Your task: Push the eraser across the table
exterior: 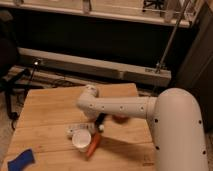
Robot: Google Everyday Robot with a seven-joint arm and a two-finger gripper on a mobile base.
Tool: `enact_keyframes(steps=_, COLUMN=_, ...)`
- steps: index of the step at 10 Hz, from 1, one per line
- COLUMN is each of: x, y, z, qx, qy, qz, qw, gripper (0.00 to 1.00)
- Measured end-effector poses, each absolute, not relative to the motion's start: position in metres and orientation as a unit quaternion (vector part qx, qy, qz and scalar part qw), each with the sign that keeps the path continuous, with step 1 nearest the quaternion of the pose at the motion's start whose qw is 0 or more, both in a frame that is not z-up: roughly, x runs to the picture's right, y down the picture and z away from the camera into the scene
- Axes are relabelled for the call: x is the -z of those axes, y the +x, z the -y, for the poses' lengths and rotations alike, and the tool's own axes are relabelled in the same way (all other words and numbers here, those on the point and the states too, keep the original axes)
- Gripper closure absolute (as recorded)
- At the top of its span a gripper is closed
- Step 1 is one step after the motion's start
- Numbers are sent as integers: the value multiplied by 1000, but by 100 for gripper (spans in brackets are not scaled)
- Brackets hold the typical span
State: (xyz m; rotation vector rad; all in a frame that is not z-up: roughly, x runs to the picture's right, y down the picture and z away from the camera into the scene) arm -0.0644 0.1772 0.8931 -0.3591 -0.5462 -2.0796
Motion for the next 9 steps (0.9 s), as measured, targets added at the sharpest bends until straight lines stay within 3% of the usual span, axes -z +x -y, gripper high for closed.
enact_keyframes(steps=4, x=-881, y=-47, z=-187, qx=835, qy=-142, qz=211, qw=488, gripper=100)
enact_keyframes(steps=7, x=-850, y=-94, z=-122, qx=840, qy=-25, qz=170, qw=515, gripper=100)
enact_keyframes(steps=9, x=-820, y=-126, z=-69, qx=831, qy=65, qz=145, qw=534, gripper=95)
